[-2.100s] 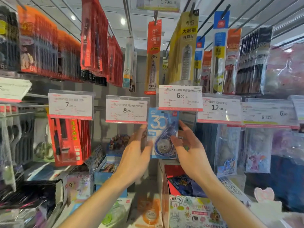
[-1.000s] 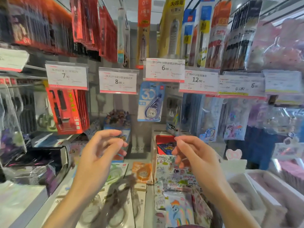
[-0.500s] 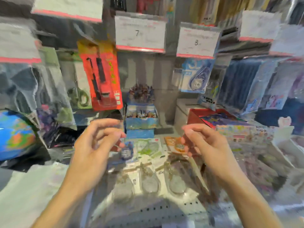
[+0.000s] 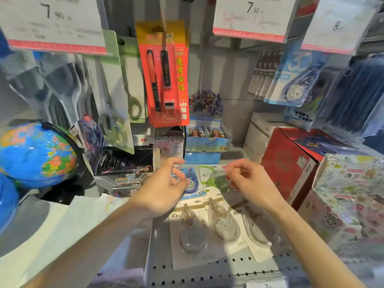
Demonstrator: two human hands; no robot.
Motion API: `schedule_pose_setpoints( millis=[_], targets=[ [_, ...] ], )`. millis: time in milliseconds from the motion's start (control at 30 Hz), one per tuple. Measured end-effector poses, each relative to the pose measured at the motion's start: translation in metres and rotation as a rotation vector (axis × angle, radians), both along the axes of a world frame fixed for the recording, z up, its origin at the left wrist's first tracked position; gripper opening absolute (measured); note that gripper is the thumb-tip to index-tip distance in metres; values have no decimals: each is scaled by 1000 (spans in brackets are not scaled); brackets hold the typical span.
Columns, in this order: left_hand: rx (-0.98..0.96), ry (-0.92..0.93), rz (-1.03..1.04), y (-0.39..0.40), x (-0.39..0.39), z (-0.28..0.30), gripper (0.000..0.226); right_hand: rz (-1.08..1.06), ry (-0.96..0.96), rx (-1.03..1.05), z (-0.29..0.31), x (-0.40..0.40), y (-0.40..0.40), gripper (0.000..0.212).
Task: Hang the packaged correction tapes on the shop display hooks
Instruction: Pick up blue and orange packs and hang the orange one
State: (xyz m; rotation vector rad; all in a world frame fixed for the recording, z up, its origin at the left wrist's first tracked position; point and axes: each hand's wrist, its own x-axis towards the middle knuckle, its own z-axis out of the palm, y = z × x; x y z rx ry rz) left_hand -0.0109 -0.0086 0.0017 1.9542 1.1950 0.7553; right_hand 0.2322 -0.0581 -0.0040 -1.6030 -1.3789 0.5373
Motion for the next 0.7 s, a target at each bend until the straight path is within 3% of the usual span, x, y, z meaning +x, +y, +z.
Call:
schedule_pose_setpoints(
  millis=[200, 333, 433, 600, 700],
  targets=[
    [55, 382, 8, 32, 34, -14, 72, 112, -207, -114, -29, 18, 30, 17],
    [5, 520, 7, 47, 40, -21, 61, 161, -236, -192, -42, 27, 35, 12],
    [39, 521, 39, 50, 43, -24, 31, 158, -238, -230, -46, 29, 37, 9],
    [9, 461, 59, 53, 42, -25, 55, 183, -327, -260, -45, 26, 41, 3],
    [-16, 436, 28, 55, 39, -27, 35, 238, -286, -244, -37, 15, 49, 4]
  ],
)
